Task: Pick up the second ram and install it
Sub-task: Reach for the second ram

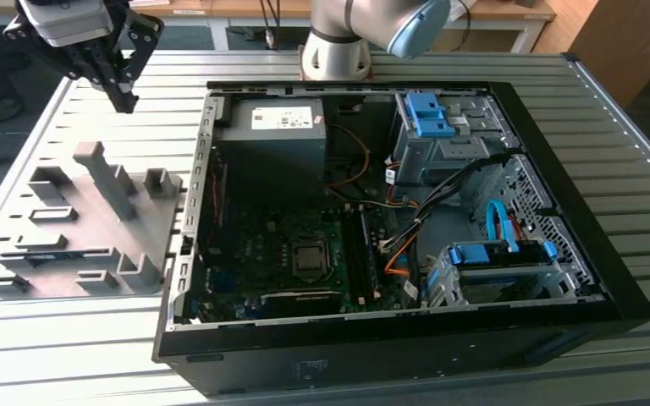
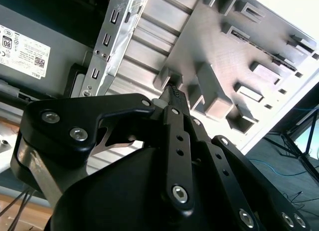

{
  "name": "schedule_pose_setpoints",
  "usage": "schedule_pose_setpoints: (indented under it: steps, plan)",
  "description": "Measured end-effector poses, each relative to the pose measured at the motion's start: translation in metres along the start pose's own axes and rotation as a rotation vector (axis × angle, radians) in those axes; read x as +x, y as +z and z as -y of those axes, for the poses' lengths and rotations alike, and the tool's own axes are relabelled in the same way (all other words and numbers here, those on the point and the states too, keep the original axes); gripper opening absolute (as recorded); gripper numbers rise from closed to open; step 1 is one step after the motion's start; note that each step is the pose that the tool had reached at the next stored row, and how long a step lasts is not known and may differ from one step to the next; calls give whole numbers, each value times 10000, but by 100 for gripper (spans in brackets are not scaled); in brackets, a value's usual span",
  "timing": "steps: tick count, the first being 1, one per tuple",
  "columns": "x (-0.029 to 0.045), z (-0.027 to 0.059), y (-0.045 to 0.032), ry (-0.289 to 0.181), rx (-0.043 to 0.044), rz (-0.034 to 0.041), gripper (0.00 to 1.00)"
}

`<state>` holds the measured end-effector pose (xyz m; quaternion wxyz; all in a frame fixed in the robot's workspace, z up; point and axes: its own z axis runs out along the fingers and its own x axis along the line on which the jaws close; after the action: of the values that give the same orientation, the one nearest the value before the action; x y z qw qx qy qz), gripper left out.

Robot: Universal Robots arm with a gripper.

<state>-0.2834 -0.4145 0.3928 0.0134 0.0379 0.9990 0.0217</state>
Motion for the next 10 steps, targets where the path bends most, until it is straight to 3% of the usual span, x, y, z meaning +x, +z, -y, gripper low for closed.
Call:
schedule_pose_setpoints:
  steps: [10]
  plan:
    - [70,87,-1,0,1,-1,10]
